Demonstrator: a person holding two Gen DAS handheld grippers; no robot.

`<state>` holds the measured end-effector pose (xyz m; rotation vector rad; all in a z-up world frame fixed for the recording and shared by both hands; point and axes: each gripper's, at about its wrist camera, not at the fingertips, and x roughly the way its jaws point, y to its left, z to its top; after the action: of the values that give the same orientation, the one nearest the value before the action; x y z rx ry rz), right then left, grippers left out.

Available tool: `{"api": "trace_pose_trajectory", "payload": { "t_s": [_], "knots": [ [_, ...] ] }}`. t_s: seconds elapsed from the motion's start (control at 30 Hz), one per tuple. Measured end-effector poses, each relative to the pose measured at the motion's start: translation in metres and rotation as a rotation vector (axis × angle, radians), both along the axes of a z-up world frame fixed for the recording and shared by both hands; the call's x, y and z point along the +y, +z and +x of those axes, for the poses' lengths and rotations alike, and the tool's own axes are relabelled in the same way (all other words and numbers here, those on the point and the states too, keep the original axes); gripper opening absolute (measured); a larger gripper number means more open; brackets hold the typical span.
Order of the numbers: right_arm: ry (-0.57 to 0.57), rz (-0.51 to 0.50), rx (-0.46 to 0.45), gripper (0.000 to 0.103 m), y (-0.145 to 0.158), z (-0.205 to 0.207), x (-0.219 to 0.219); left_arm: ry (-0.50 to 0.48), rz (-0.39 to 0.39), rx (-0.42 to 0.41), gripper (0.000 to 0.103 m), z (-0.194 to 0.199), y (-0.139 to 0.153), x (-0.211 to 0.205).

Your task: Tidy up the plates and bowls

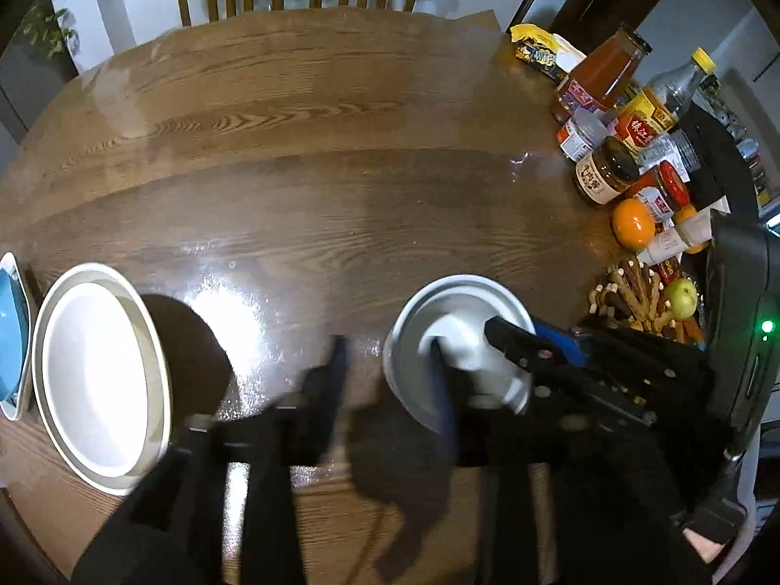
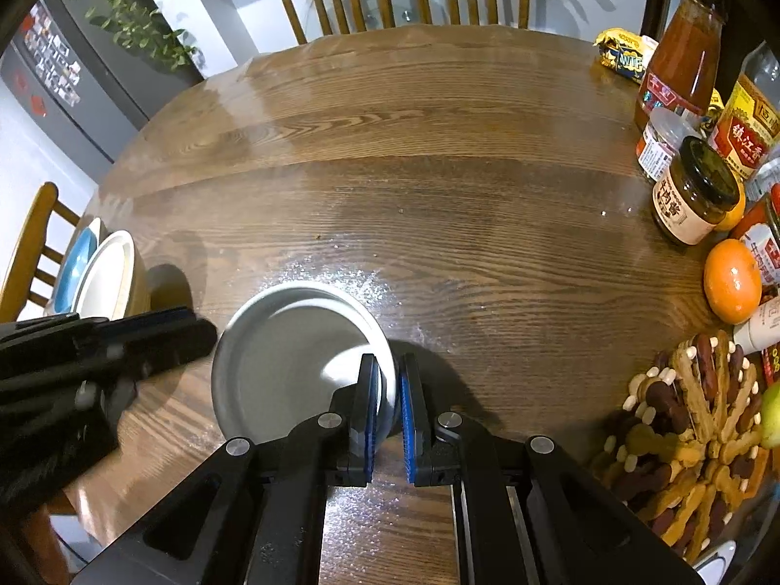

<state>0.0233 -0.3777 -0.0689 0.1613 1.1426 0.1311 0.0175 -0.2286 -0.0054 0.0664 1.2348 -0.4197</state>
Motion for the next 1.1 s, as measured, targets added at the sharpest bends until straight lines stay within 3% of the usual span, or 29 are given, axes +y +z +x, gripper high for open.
{"api": "trace_pose_trajectory", "payload": {
  "t_s": [0.27,0.4,0.47,0.5,0.53,1.1],
  "knots": [
    [-0.005,0.000,-0.003,0.009,0.001,-0.001,0.000,0.020,0.040,0.025,0.037,0.008,-0.015,-0.006],
    [-0.004,0.002,-0.003,0.009,0.001,-0.001,-0.001,0.018,0.044,0.058,0.026,0.012,-0.026,-0.008],
    [-0.001,-0.004,-0.003,0.009,0.001,-0.001,-0.001,0.009,0.030,0.070,0.017,0.012,-0.028,-0.010],
    [-0.002,-0.005,-0.002,0.009,0.001,-0.001,-0.001,-0.003,0.024,0.076,0.007,0.012,-0.028,-0.013],
    [-0.003,-0.005,-0.001,0.009,0.001,0.000,0.000,-0.014,0.031,0.077,0.006,0.011,-0.029,-0.016],
    [0.004,-0.033,-0.035,0.009,0.007,-0.005,0.008,-0.023,0.034,0.024,0.005,0.006,-0.024,-0.012]
  ]
}}
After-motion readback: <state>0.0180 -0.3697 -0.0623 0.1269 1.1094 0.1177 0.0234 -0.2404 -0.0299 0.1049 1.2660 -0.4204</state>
